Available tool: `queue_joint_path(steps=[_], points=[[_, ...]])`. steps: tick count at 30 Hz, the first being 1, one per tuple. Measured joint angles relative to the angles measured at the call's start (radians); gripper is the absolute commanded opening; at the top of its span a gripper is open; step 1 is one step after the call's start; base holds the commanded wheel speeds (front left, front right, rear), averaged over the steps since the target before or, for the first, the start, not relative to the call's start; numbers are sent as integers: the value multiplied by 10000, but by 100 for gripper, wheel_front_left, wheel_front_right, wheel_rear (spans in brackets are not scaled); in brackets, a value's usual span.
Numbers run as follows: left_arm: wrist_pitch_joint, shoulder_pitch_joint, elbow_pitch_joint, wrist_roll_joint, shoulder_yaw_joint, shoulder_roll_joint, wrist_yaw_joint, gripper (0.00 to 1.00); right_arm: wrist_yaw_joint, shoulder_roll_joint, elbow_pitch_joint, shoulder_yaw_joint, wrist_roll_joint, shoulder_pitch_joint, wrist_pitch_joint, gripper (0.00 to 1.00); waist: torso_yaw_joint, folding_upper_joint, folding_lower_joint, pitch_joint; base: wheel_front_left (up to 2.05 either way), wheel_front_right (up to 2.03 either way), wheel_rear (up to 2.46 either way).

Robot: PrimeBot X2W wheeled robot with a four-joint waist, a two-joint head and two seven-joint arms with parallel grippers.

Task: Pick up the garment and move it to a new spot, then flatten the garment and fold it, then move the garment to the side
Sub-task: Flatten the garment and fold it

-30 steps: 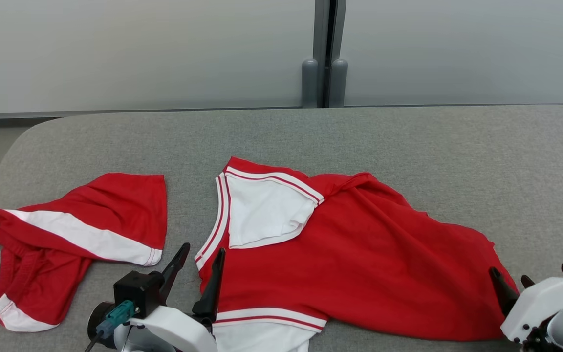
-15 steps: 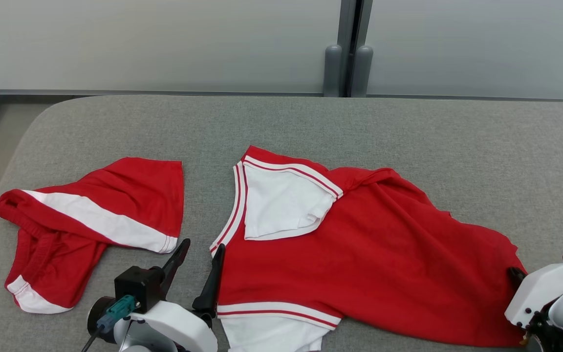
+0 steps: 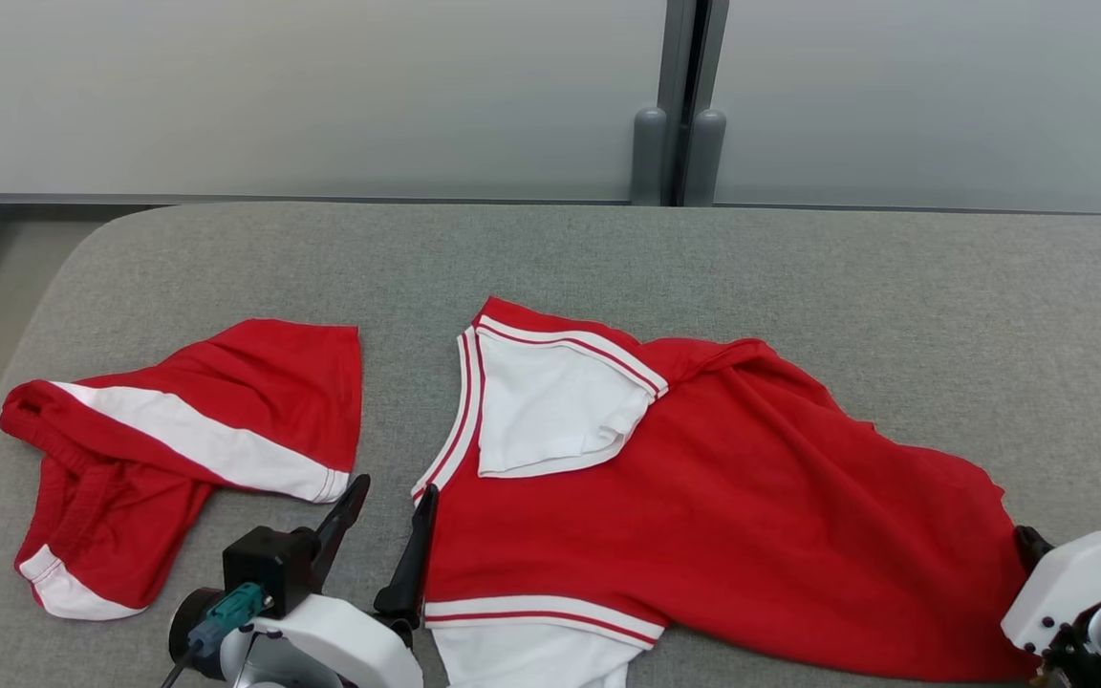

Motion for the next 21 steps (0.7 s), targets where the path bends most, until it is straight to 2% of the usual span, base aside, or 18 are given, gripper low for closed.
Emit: queue_joint_path(steps=[1, 2, 3, 4, 10, 11, 16, 17, 19, 20, 21], points=[[2, 20, -10, 0, -6, 15, 15, 100, 0, -2, -12, -96, -59, 56, -33, 12, -7, 0, 0, -11, 0, 0, 0], [6, 36, -13, 0, -12, 29, 36, 100, 0, -2, -12, -165, -111, 109, -44, 45, -14, 0, 0, -21, 0, 0, 0], [12, 47, -25, -2, -15, 40, 38, 100, 0, 4, -2, -215, -136, 158, 13, 90, -24, 0, 0, -27, 0, 0, 0], [15, 51, -36, -2, -17, 54, 40, 100, 0, 29, 4, -228, -157, 198, 35, 100, -36, 0, 1, -23, 0, 0, 0], [90, 42, -119, 0, -63, 88, 67, 100, 0, 140, 180, -334, -305, 203, 196, 100, -66, 0, 0, 88, 0, 0, 0], [94, 32, -123, 0, -71, 92, 67, 100, 0, 155, 228, -347, -314, 190, 196, 96, -64, 0, 0, 112, 0, 0, 0], [105, -35, -134, 2, -102, 111, 67, 100, 0, 163, 384, -362, -395, 49, 146, 49, -24, 0, 0, 185, 0, 0, 0], [105, -37, -130, 2, -107, 115, 67, 100, 0, 165, 408, -359, -399, 41, 127, 48, -15, 0, 0, 190, 0, 0, 0], [134, -38, -123, 2, -123, 115, 67, 100, 0, 174, 449, -343, -412, 40, 96, 40, -1, 0, 0, 187, 0, 0, 0], [134, -38, -119, 2, -127, 115, 67, 100, 0, 182, 462, -326, -414, 40, 69, 28, 3, 0, 1, 179, 0, 0, 0], [136, -38, -115, 0, -128, 117, 69, 100, 0, 196, 476, -307, -414, 40, 25, 6, 6, 0, 0, 170, 0, 0, 0]])
